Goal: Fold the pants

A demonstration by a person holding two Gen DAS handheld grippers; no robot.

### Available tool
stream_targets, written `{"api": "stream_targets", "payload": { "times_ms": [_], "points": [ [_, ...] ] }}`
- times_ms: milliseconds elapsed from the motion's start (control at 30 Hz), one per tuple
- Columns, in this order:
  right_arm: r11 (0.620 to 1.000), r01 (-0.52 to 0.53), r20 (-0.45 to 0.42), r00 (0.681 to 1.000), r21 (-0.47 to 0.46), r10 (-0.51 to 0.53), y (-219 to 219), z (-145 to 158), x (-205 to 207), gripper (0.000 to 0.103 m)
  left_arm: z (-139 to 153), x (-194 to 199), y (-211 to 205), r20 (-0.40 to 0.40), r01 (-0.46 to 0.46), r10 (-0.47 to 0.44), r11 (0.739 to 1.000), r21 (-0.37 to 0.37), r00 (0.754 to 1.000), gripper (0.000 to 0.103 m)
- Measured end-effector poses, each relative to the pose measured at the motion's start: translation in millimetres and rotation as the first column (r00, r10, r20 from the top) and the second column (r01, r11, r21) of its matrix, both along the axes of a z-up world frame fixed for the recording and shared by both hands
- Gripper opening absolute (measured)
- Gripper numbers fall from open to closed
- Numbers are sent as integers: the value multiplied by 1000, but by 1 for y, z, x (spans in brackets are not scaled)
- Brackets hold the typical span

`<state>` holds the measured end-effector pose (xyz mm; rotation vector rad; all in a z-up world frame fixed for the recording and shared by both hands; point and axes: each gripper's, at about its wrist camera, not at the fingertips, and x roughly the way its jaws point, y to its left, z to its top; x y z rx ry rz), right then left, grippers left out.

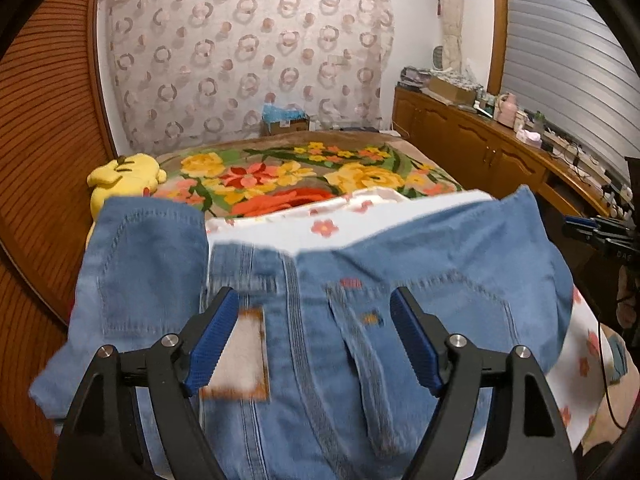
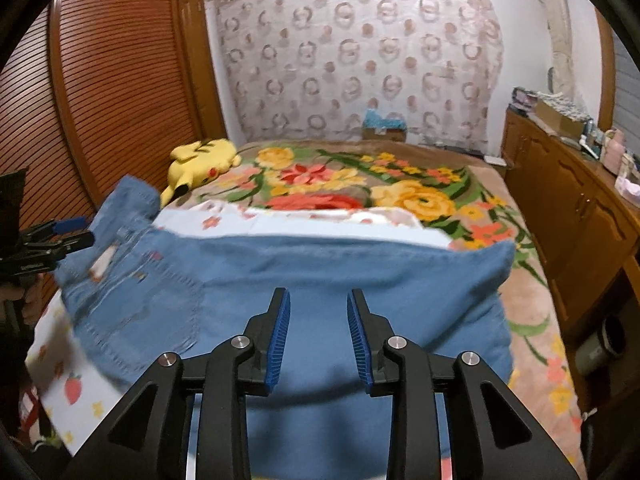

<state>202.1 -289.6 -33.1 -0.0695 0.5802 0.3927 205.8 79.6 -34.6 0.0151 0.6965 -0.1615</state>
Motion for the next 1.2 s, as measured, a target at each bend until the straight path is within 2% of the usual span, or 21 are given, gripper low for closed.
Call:
{"api": "stream_targets", "payload": {
  "times_ms": [267, 333, 433, 700, 800, 967, 1033, 1133, 1167, 1200],
  "points": [
    [999, -54, -74, 996, 4, 54, 7, -13, -11, 32, -15, -49, 22, -20, -24, 24, 1000, -4, 1000, 79],
    [998, -62, -86, 994, 3, 62, 9, -17, -10, 41, -19, -59, 28, -18, -33, 33, 999, -4, 999, 79],
    [997, -77, -106, 991, -2, 77, 12, -23, -3, 46, -25, -71, 38, -23, -53, 52, 999, -13, 998, 78],
    [990, -123, -137, 984, -66, 113, 27, -39, 14, 49, -54, -80, 50, -67, -79, 77, 996, -29, 995, 66],
    [986, -145, -131, 982, -85, 133, 33, -43, 19, 49, -64, -76, 52, -89, -68, 64, 997, -44, 994, 54],
    [977, -162, -130, 981, -140, 144, 43, -47, 21, 49, -69, -70, 51, -106, -52, 45, 997, -61, 993, 46],
    [975, -163, -132, 981, -153, 144, 46, -48, 19, 49, -68, -69, 48, -101, -50, 45, 998, -42, 994, 40],
    [968, -161, -124, 982, -191, 139, 55, -50, 17, 49, -63, -70, 50, -92, -50, 46, 998, -37, 995, 24],
    [966, -162, -119, 983, -204, 140, 58, -51, 18, 49, -61, -71, 50, -86, -51, 49, 998, -31, 995, 16],
    [963, -162, -115, 984, -215, 139, 62, -53, 16, 49, -58, -72, 49, -80, -50, 48, 998, -25, 996, 14]
  ]
}}
